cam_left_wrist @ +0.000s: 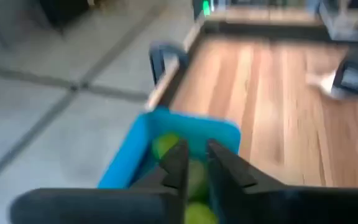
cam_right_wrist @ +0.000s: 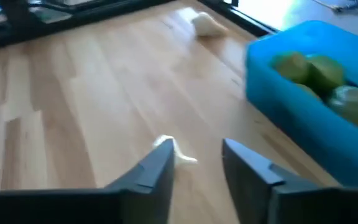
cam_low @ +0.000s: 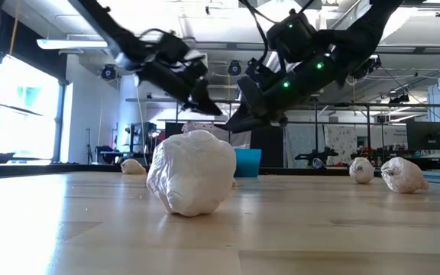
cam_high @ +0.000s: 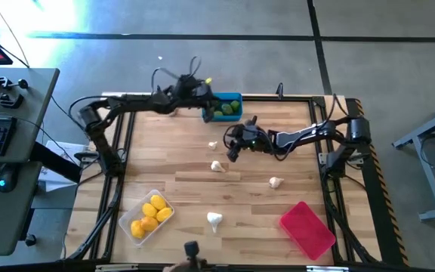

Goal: Sort produce into baskets
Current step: Put the garlic into the red bin

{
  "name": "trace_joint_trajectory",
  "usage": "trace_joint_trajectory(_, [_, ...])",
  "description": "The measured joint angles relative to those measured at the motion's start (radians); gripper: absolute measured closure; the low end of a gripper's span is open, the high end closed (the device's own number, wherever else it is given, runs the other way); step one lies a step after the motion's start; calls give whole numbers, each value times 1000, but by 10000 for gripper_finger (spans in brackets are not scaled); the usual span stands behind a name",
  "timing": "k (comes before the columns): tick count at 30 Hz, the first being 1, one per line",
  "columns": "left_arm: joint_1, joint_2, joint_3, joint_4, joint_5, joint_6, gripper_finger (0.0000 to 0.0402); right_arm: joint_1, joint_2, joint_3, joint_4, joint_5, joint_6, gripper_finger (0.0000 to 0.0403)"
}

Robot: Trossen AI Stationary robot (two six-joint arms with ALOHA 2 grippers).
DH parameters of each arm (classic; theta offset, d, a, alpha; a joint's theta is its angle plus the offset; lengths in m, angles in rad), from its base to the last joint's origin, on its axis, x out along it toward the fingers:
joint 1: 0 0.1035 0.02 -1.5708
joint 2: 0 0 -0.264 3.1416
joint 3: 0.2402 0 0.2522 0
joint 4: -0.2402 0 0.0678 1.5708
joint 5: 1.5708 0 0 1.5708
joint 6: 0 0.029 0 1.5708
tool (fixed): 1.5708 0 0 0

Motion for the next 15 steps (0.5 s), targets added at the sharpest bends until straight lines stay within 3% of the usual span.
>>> trace_joint_trajectory(3, [-5, -87, -147, 190, 0, -10, 394, 16, 47, 2, 81, -4, -41, 226])
trace_joint_trajectory(7, [-18, -211, -300, 308, -1, -30, 393, 21, 110, 2, 171, -24, -71, 184])
trace_joint_trajectory(15, [-66, -423, -562, 461, -2, -67, 401, 20, 232, 97, 167, -27, -115, 167])
